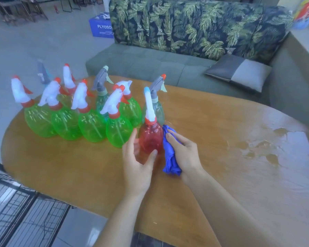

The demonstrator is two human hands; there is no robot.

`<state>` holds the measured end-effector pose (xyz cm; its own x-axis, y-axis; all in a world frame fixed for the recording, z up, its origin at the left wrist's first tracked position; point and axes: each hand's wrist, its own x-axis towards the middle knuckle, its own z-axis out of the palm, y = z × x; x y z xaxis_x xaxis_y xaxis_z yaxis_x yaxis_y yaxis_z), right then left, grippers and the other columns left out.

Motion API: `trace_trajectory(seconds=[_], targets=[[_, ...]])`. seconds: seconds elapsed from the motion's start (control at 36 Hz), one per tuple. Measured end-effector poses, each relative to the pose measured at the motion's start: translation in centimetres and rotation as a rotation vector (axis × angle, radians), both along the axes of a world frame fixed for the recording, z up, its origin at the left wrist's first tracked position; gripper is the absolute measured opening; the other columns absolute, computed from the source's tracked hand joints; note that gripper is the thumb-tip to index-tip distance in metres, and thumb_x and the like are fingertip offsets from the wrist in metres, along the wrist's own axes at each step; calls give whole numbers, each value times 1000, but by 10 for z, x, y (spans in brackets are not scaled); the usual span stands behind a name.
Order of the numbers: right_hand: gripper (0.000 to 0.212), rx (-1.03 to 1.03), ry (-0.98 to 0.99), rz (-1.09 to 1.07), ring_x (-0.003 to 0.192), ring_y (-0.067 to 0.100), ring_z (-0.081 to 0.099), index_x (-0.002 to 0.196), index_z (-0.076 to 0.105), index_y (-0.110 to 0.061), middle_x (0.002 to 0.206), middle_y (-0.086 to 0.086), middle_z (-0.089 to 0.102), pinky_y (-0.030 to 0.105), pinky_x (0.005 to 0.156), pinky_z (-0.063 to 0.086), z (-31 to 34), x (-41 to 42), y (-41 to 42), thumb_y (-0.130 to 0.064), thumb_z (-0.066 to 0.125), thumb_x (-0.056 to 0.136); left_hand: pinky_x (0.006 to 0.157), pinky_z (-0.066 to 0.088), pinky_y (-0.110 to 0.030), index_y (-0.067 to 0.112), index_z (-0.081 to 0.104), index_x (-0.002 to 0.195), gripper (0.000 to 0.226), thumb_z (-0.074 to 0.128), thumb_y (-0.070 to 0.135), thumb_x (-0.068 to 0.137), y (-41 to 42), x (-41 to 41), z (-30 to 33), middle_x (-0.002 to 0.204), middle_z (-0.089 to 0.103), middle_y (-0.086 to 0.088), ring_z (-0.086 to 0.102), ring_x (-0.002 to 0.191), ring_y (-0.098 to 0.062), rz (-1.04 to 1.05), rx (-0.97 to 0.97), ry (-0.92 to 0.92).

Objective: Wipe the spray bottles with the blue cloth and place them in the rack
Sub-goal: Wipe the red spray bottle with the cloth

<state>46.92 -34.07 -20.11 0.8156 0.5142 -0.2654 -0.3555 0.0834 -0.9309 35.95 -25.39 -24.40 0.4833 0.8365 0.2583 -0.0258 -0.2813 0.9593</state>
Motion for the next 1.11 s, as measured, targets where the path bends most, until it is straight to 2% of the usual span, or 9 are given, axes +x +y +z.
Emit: trace_trajectory(seconds=[0.08,0.19,0.31,0.44,0.56,0.69,0.83,0.97,1.11], targets=[[21,14,28,6,125,15,66,111,82,-32,140,8,64,43,107,54,-3,2,7,-34,80,90,111,49,-28,28,42,161,89,89,10,88,0,-3,3,138,62,11,61,126,-5,-13,-63,-20],[27,-9,28,1,146,22,47,109,82,-37,133,-2,70,46,113,48,-4,1,16,-45,82,83,115,45,-32,36,38,159,91,88,9,88,2,-8,8,146,59,20,57,134,2,-26,-101,-14],[16,10,65,-8,116,17,71,111,82,-24,124,-2,75,42,107,55,4,0,17,-22,77,95,117,46,-38,39,38,156,90,88,7,89,4,-11,10,149,56,21,54,136,5,-29,-111,-4],[16,-8,57,11,113,16,72,112,81,-25,125,-2,75,38,104,56,10,-4,8,-22,75,97,111,49,-35,38,42,154,86,89,10,88,2,-16,9,148,54,18,54,135,-1,18,-71,9],[14,-8,40,5,94,13,75,109,81,-27,119,-1,77,25,76,59,17,-5,-9,-23,74,98,108,50,-36,41,44,151,83,90,13,87,-7,-17,8,145,54,16,54,133,-4,17,-52,24],[13,-24,-15,1,73,9,72,105,81,-30,100,-10,80,22,59,56,23,-5,-46,-23,71,100,108,50,-34,29,47,156,82,89,13,87,-30,-10,15,146,56,12,54,134,-2,-34,-47,22],[14,-23,-30,-73,91,10,74,108,82,-31,111,-22,76,26,74,56,26,-2,-95,-26,72,99,110,50,-35,29,48,156,82,90,14,88,-67,9,28,146,56,12,53,135,-4,-124,-51,5],[15,-26,-28,-164,82,13,73,111,80,-31,99,-30,75,34,67,56,29,7,-157,-28,70,100,116,46,-50,36,48,154,82,87,30,82,-115,34,40,145,56,19,53,137,-7,-233,-68,12],[16,-17,-47,-297,76,11,68,112,81,-32,107,-19,78,30,69,51,31,15,-222,-28,70,100,114,48,-49,40,49,154,81,84,34,80,-170,63,46,142,57,25,54,137,-6,-363,-71,25]])
